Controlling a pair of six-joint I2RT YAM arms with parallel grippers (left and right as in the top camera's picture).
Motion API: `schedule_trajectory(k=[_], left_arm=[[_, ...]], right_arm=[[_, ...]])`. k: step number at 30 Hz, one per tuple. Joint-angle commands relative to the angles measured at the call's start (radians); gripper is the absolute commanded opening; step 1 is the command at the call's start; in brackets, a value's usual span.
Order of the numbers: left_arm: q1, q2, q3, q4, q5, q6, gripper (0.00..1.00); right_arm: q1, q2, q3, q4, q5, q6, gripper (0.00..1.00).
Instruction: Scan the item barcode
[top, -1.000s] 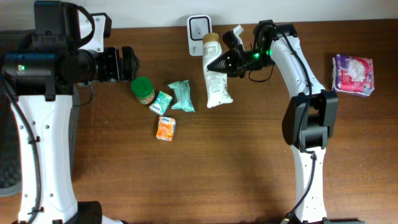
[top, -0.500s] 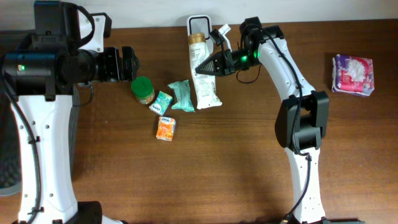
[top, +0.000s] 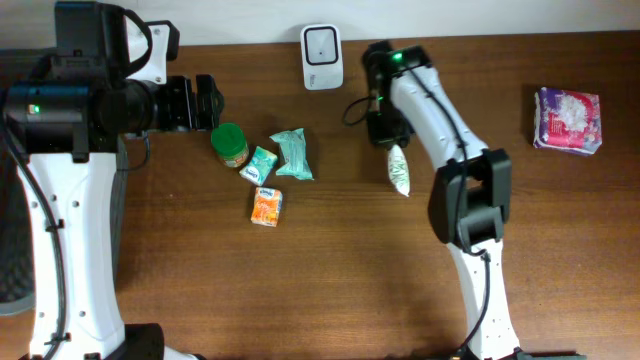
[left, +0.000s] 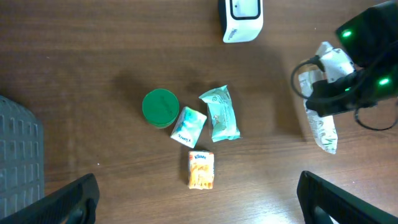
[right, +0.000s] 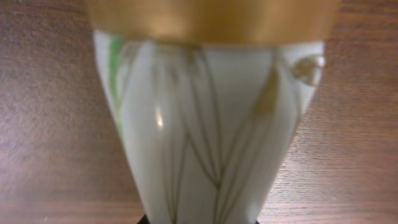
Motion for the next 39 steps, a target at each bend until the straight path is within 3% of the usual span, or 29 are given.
schedule_trajectory(k=[1,2,3,4,7,8,13,15,17,20,21,24,29,33,35,39], left_arm=[[0.002,0.002,0.005,0.002,0.004,-0.006,0.99],[0.002,0.002,0.005,0.002,0.004,-0.006,0.99],[0.002,0.002,0.005,0.002,0.004,-0.006,0.99],[0.002,0.002,0.005,0.002,0.004,-0.006,0.99],[0.002,0.002,0.005,0.002,0.004,-0.006,0.99],[0.002,0.002,0.005,0.002,0.004,-0.006,0.99],[0.002,0.002,0.005,0.002,0.004,-0.006,0.99],[0.002,0.002,0.005,0.002,0.004,-0.006,0.99],[0.002,0.002,0.005,0.002,0.004,-0.006,0.99],[0.002,0.002,0.005,0.002,0.004,-0.006,0.99],[0.002,0.002,0.005,0.002,0.004,-0.006,0.99],[0.002,0.002,0.005,0.002,0.004,-0.006,0.99],[0.002,0.002,0.005,0.002,0.004,-0.006,0.99],[0.002,0.002,0.005,0.002,0.004,-0.006,0.99],[0.002,0.002,0.005,0.002,0.004,-0.006,0.99],[0.002,0.002,0.005,0.002,0.004,-0.006,0.99]], right_arm=[[0.087,-0.012,-0.055,0.053,0.164,0.071,0.15],[0.112,-0.012,-0.088,0.08,0.158,0.076,0.26],[0.139,-0.012,-0.098,0.082,0.136,0.075,0.46],[0.152,-0.014,-0.094,0.08,0.1,0.075,0.59],[0.16,-0.016,0.021,0.007,-0.058,0.075,0.82],[0.149,-0.018,0.129,-0.054,-0.092,0.075,0.99],[0.05,-0.018,0.441,-0.186,-0.088,0.036,0.99],[-0.012,-0.018,0.443,-0.209,-0.093,0.021,0.99],[-0.047,-0.018,0.435,-0.238,-0.115,-0.116,0.99],[-0.087,-0.017,0.427,-0.271,-0.185,-0.174,0.98],[-0.101,-0.017,0.416,-0.283,-0.245,-0.246,0.99],[-0.132,-0.016,0.323,-0.275,-0.249,-0.249,0.99],[-0.142,-0.016,0.068,-0.115,-0.562,-0.324,0.99],[-0.122,-0.016,-0.1,0.019,-0.616,-0.32,0.99],[-0.098,-0.016,-0.098,0.028,-0.614,-0.319,0.99],[-0.042,-0.024,-0.065,0.036,-0.453,-0.185,0.97]])
